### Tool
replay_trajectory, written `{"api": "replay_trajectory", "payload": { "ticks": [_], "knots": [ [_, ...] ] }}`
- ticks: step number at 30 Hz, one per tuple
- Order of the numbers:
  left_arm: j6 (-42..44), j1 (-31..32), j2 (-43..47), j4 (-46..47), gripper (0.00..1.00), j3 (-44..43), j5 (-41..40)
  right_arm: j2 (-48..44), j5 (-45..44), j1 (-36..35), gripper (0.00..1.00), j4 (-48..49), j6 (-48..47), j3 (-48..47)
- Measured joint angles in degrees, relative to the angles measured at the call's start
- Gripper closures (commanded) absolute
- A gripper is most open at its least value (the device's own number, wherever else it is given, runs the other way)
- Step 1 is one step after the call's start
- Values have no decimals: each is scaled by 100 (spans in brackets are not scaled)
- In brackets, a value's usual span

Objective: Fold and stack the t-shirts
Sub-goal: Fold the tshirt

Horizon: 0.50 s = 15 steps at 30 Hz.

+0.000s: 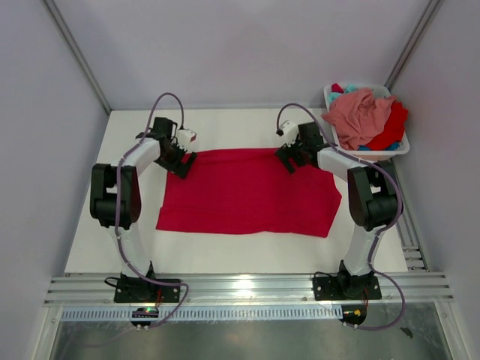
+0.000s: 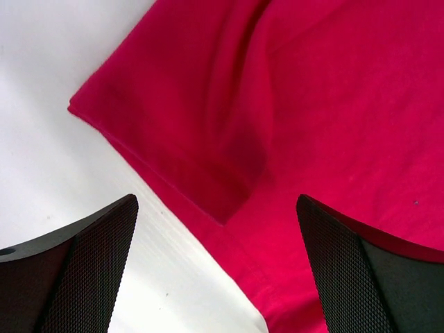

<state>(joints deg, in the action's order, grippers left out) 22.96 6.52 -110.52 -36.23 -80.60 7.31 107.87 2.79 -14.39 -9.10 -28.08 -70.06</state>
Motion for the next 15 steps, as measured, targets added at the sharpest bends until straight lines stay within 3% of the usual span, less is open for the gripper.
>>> {"api": "replay_trajectory", "payload": {
  "ticks": [15],
  "knots": [
    [444,238,-498,282,8,-162,-50,203,254,0,1,-83,44,-289]
  ]
}}
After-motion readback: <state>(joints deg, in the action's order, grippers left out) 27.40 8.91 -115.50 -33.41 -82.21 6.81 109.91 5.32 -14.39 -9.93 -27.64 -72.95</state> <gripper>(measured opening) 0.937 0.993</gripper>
